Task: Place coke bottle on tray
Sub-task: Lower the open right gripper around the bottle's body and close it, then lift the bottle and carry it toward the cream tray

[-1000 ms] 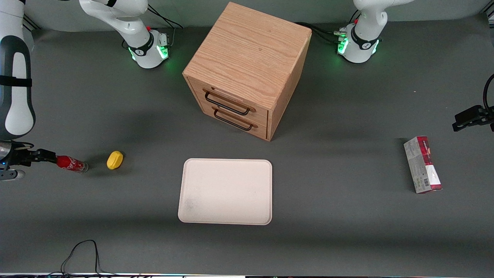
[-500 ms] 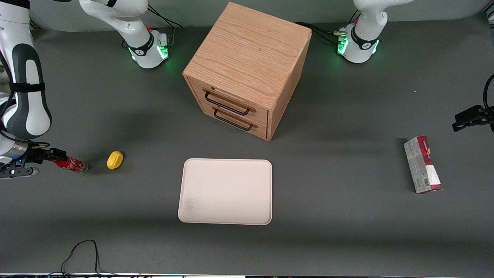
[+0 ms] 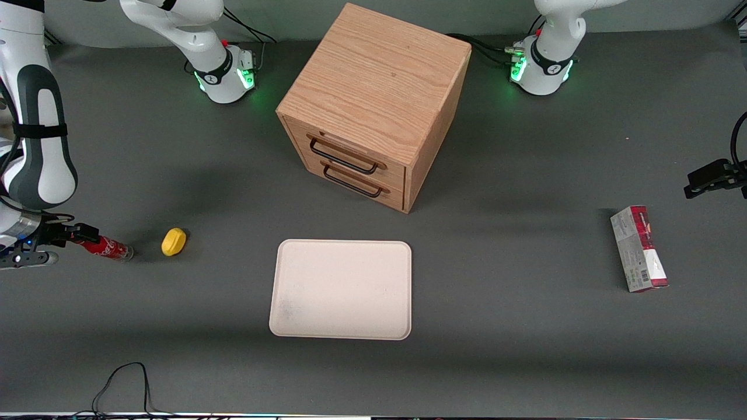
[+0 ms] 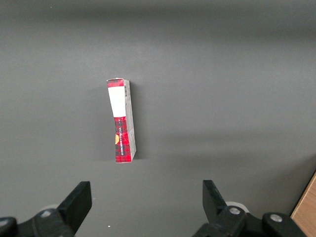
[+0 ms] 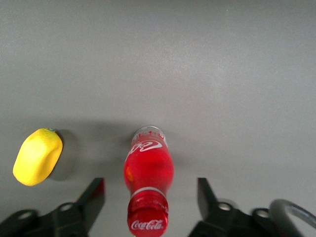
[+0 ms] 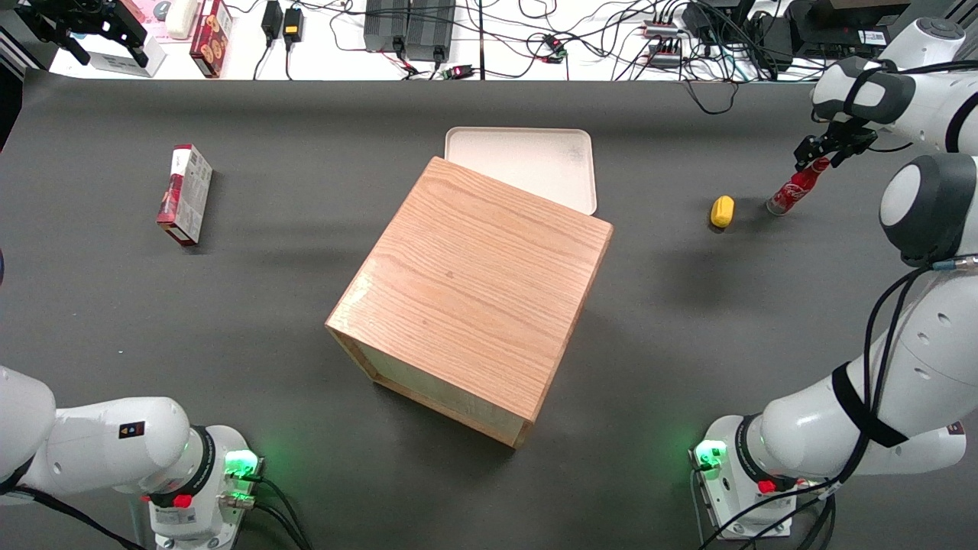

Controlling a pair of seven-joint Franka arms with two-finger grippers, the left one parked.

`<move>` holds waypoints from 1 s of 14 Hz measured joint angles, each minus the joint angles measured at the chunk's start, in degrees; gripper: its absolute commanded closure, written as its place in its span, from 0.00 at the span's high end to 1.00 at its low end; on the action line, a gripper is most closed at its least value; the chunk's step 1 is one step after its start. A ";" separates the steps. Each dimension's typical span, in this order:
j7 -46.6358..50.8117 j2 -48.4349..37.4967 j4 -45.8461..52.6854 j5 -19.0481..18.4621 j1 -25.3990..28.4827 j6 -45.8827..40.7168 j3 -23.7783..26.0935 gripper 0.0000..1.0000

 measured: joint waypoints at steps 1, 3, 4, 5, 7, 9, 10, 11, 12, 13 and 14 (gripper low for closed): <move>0.00 -0.02 0.00 0.00 0.00 0.00 0.00 0.00; 0.00 -0.12 0.00 0.00 0.00 0.00 0.00 0.00; 0.00 -0.28 -0.02 0.13 0.05 -0.04 0.03 0.00; 0.00 -0.45 -0.08 0.14 0.13 -0.04 0.03 0.00; 0.00 -0.95 -0.12 0.14 0.33 -0.43 0.03 0.00; 0.00 -2.96 0.98 0.14 0.64 -5.42 0.04 0.00; 0.03 -4.56 2.89 -0.05 0.70 -10.66 0.03 0.00; 0.08 -6.32 6.23 -0.71 0.74 -17.47 0.04 0.00; 0.46 -7.91 10.82 -1.76 0.79 -24.85 0.08 0.00; 1.35 -9.13 15.92 -2.36 0.86 -31.81 0.12 0.00; 2.64 -10.09 21.10 -2.59 0.92 -37.90 0.16 0.00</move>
